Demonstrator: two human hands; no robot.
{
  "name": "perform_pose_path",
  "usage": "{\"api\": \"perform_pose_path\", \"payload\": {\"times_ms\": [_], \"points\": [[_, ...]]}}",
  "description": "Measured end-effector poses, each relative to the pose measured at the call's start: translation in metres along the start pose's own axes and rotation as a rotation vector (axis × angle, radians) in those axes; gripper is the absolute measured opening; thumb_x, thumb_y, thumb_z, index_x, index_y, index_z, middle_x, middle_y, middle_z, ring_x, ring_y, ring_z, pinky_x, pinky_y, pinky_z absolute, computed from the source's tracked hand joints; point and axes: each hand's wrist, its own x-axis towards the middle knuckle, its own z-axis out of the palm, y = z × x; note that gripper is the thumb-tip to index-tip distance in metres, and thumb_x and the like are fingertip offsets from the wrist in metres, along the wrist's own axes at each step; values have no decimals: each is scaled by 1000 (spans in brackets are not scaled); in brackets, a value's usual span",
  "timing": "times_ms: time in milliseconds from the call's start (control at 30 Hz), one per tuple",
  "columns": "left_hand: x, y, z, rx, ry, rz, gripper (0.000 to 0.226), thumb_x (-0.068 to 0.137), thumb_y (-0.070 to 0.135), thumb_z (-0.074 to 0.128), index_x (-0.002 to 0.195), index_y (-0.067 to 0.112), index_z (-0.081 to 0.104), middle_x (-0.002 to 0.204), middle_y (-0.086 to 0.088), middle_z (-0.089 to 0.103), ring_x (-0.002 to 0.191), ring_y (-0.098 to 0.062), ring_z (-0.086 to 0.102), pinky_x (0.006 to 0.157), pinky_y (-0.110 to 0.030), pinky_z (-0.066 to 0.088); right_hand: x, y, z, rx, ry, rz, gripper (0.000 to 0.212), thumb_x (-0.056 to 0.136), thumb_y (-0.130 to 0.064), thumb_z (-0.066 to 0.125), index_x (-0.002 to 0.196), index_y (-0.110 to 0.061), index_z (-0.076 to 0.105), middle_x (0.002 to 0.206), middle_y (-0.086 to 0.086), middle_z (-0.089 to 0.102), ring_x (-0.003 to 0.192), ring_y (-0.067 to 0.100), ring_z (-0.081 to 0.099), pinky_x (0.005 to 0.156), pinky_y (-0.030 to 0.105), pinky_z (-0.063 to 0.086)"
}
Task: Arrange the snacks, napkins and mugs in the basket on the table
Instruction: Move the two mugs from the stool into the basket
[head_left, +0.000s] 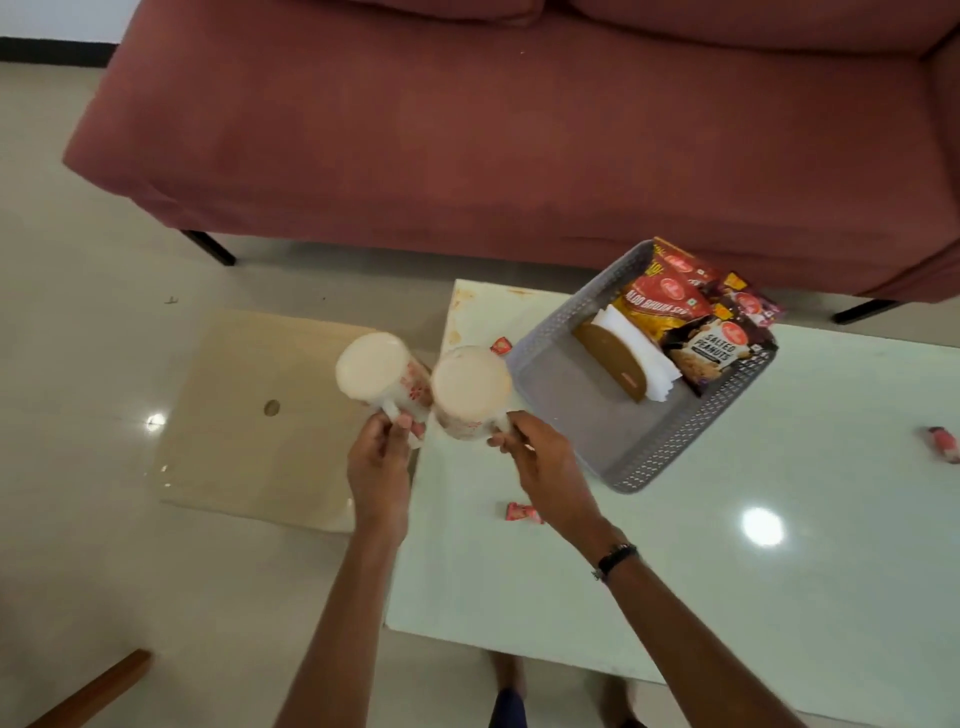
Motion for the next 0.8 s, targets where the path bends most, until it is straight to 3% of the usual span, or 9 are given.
{"api": "perform_pose_path", "payload": {"times_ms": [67, 167, 233, 333, 500, 567, 667, 800], "points": [[-11, 4, 37, -23, -67, 9, 17, 79, 38, 60, 71, 24, 63, 70, 7, 65, 78, -18, 51, 77, -37, 39, -11, 9, -37, -23, 83, -14, 13, 96, -10, 46, 96, -8, 60, 86, 3, 68, 82, 19, 65, 74, 27, 52], [-26, 4, 89, 44, -141, 42, 17, 87, 29, 56, 78, 17, 63, 80, -1, 66, 81, -14, 53, 75, -30, 39, -29, 29, -91, -124, 189, -1, 22, 95, -24, 47, 89, -6, 57, 82, 8, 66, 74, 21, 59, 63, 24, 46], [-33, 0, 120, 99, -163, 40, 16, 90, 24, 57, 81, 12, 63, 83, -3, 67, 80, -12, 54, 73, -28, 41, -38, 45, -119, -169, 234, 19, 18, 96, -19, 51, 88, -4, 57, 82, 10, 66, 72, 22, 57, 60, 27, 46], [-37, -13, 160, 148, -161, -24, 15, 91, 19, 57, 85, 7, 64, 86, -1, 66, 82, -11, 55, 75, -31, 44, -46, 67, -146, -204, 265, 58, 8, 94, -9, 54, 89, -4, 57, 84, 4, 64, 73, 16, 53, 57, 15, 42], [-31, -40, 200, 214, -125, -113, 6, 91, 17, 57, 89, 17, 63, 95, 1, 63, 92, -15, 54, 84, -36, 48, -46, 101, -161, -188, 249, 121, 9, 95, -13, 52, 90, -7, 56, 91, 8, 67, 83, 26, 62, 67, 43, 57], [-26, -52, 208, 238, -102, -129, 7, 90, 15, 57, 90, 17, 64, 102, -5, 65, 96, -17, 54, 83, -35, 47, -44, 109, -161, -191, 233, 106, 9, 96, -13, 51, 89, -8, 55, 88, 7, 65, 81, 26, 62, 66, 46, 57], [-22, -65, 216, 298, -57, -116, 11, 90, 16, 57, 93, 11, 66, 107, -11, 68, 94, -17, 55, 80, -32, 46, -41, 117, -157, -193, 207, 81, 9, 96, -13, 52, 91, -7, 56, 85, 5, 63, 76, 24, 58, 62, 43, 54], [-16, -69, 227, 346, -44, -114, 17, 93, 17, 53, 102, 9, 64, 107, -9, 67, 101, -23, 58, 90, -43, 48, -38, 124, -152, -204, 168, 86, 12, 97, -18, 51, 96, -7, 57, 89, 1, 62, 74, 17, 55, 58, 25, 49]]}}
